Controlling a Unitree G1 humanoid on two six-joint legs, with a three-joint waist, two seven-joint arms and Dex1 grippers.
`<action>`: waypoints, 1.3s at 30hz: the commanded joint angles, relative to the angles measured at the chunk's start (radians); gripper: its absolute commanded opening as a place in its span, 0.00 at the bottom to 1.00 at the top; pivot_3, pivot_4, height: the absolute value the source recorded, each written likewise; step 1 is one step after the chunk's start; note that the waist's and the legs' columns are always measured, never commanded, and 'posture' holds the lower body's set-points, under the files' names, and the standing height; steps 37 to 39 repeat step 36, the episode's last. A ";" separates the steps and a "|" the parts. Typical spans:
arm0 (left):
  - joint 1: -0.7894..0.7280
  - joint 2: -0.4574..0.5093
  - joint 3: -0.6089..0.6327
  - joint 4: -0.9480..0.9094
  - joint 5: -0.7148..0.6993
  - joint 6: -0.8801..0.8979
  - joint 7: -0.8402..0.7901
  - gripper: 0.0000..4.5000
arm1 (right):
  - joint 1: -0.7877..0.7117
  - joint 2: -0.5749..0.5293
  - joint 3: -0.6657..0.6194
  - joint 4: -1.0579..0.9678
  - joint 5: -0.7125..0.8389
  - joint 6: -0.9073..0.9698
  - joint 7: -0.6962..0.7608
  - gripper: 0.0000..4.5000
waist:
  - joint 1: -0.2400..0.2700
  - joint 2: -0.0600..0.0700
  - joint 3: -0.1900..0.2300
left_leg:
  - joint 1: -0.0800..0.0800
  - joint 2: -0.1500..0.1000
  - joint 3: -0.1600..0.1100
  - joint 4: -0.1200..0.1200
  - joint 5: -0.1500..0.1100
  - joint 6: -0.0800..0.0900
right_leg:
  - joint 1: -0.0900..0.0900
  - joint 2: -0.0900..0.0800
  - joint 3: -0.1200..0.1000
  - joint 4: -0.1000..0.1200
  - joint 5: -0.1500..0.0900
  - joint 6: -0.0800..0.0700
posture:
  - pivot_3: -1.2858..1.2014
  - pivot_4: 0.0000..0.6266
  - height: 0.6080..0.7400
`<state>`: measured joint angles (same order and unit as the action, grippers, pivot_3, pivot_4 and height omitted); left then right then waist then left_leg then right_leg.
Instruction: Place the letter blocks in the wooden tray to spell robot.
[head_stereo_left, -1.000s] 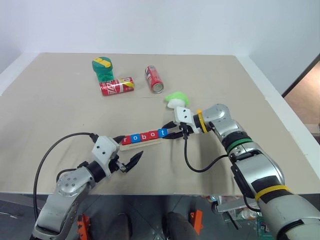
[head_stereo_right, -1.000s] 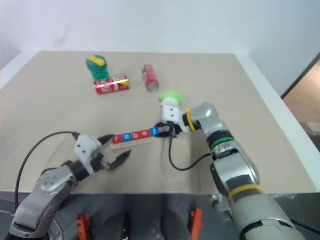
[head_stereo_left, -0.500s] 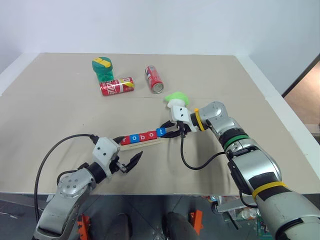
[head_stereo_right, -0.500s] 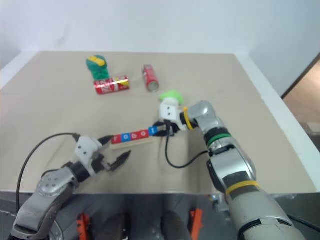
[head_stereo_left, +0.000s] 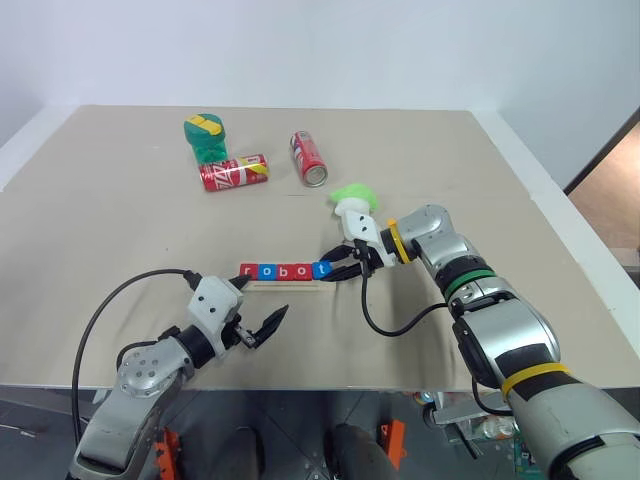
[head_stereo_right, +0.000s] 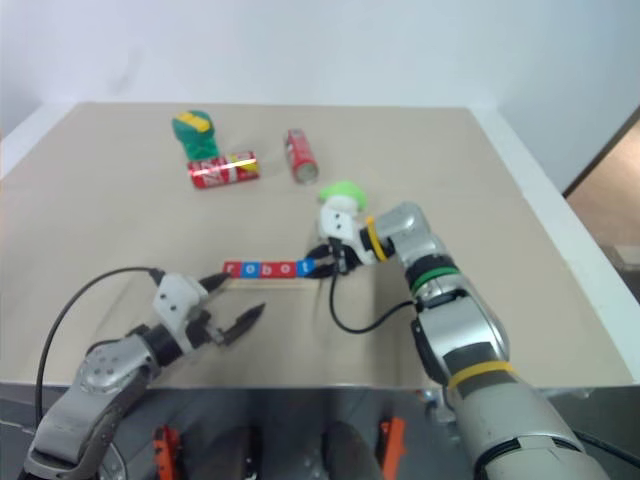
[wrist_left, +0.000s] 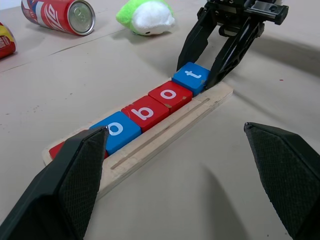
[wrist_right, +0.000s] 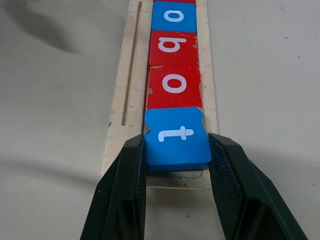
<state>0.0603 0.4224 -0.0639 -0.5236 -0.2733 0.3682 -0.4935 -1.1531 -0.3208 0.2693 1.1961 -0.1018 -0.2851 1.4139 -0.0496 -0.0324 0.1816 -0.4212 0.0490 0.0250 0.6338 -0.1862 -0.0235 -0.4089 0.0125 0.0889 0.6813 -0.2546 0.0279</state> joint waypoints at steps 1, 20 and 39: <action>-0.010 0.009 0.001 -0.030 0.003 -0.019 -0.013 1.00 | -0.007 -0.007 -0.014 -0.024 -0.001 0.058 0.016 0.38 | 0.000 0.000 0.000 | 0.000 0.000 0.000 0.000 0.000 0.000 | 0.000 0.000 0.000 0.000 0.000 0.000 | 0.52 0.24 1.00; -0.040 -0.001 0.006 -0.029 -0.058 0.017 -0.047 1.00 | 0.045 -0.024 -0.033 -0.147 0.024 0.225 0.031 0.96 | 0.000 0.000 0.000 | 0.000 0.000 0.000 0.000 0.000 0.000 | 0.000 0.000 0.000 0.000 0.000 0.000 | 0.52 0.24 1.00; -0.045 0.204 0.401 0.189 -0.175 0.038 -0.098 1.00 | 0.502 -0.264 -0.407 -0.851 0.330 0.644 -0.219 0.96 | 0.006 0.000 0.000 | -0.003 -0.002 -0.007 -0.001 -0.001 -0.001 | 0.000 -0.001 -0.004 0.000 -0.009 0.007 | 0.52 0.24 1.00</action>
